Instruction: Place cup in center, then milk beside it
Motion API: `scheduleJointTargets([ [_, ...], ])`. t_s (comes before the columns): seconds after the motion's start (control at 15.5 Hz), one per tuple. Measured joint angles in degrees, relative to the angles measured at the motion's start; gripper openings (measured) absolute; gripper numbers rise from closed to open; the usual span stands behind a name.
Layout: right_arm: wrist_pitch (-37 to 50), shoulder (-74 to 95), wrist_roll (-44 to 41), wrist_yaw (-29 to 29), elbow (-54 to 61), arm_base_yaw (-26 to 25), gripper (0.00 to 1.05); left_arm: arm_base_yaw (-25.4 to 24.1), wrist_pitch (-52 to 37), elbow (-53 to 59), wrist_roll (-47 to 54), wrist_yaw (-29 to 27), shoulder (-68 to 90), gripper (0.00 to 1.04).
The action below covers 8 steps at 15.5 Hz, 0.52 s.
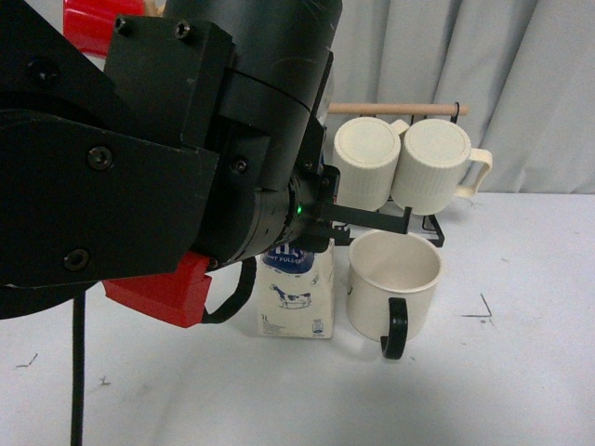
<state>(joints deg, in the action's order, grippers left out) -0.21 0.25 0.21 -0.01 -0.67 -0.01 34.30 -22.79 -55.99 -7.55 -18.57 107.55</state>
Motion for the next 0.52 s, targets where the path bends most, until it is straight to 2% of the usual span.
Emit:
scheduleJointTargets([
  [0.52,0.00,0.00,0.00,-0.02,0.00,0.00,0.98,0.44,-1.42,-0.50,-0.02,-1.01,0.68,0.03],
])
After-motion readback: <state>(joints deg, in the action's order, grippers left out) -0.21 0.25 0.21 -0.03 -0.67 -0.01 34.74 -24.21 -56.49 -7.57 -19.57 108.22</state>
